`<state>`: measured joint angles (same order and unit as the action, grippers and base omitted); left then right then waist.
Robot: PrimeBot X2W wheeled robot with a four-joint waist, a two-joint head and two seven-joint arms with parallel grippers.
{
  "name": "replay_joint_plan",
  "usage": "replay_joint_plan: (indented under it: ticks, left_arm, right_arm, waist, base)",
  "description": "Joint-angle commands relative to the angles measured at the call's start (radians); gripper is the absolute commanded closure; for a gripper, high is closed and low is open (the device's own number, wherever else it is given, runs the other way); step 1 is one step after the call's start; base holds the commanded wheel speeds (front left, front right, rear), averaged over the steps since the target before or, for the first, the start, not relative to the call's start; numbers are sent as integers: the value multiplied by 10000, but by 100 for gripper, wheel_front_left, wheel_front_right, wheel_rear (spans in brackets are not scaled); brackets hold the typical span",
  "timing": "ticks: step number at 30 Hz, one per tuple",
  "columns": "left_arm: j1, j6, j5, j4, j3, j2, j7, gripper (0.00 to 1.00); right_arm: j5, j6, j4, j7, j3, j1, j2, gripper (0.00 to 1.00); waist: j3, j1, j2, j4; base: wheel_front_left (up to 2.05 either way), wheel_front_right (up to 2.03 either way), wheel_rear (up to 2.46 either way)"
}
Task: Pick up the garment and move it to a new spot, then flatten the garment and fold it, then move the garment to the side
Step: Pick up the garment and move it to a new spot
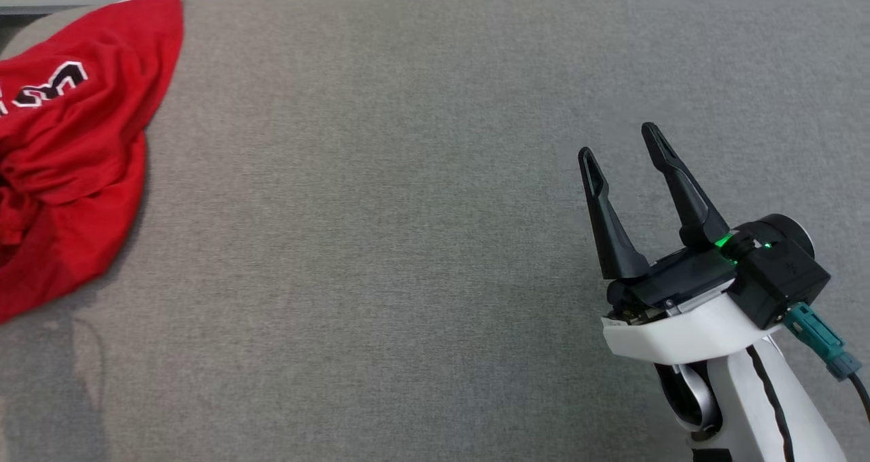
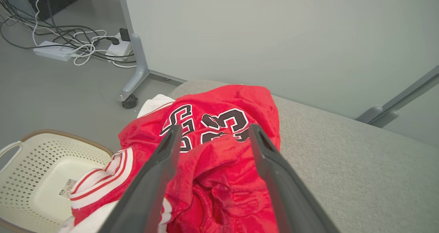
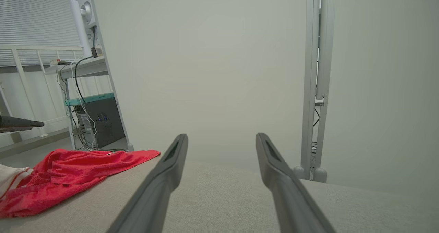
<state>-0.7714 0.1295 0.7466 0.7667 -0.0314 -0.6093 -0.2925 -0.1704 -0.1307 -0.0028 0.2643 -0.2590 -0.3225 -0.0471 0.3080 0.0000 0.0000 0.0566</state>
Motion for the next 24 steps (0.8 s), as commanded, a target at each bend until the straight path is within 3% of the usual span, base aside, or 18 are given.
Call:
replay_joint_plan:
  ticks: [1, 8, 16, 17, 18, 19, 20, 24]
  left_arm:
    - [-209, 12, 115, 123, -36, -125, -33, 0]
    - [-523, 13, 967, 1170, -700, -648, -248, 0]
    - [-597, 14, 1649, 1736, -1701, -972, -702, 0]
    - [-604, 14, 1694, 1768, -1816, -990, -658, 14]
    - [-634, 14, 1750, 1786, -1922, -1015, -560, 45]
    - [-648, 14, 1786, 1787, -2028, -1044, -431, 86]
    - [-656, 14, 1808, 1812, -2128, -1059, -310, 100]
    - [-714, 14, 2017, 1908, -2573, -1151, -36, 100]
  right_arm:
    - [52, -1, -80, 4, 24, -118, -63, 0]
    - [162, -1, -360, 3, 37, -196, -58, 0]
    - [179, -1, -276, 3, 78, -263, -57, 0]
    - [187, -1, -266, 3, 58, -275, -57, 0]
    - [194, -1, -258, 3, 45, -295, -57, 0]
    - [203, -1, -249, 3, 32, -303, -57, 0]
    - [212, -1, -244, 3, 27, -290, -60, 0]
    - [230, -1, -191, 3, -2, -180, -57, 0]
  waist:
    - [466, 0, 0, -474]
    - [985, 0, 0, -1004]
    - [956, 0, 0, -1158]
    - [938, 0, 0, -1163]
    - [926, 0, 0, -1167]
    - [912, 0, 0, -1168]
    - [886, 0, 0, -1167]
    - [748, 0, 0, -1158]
  base:
    - [0, 0, 0]
    - [0, 0, 0]
    - [0, 0, 0]
    - [0, 0, 0]
    - [0, 0, 0]
    - [0, 0, 0]
    - [0, 0, 0]
    - [0, 0, 0]
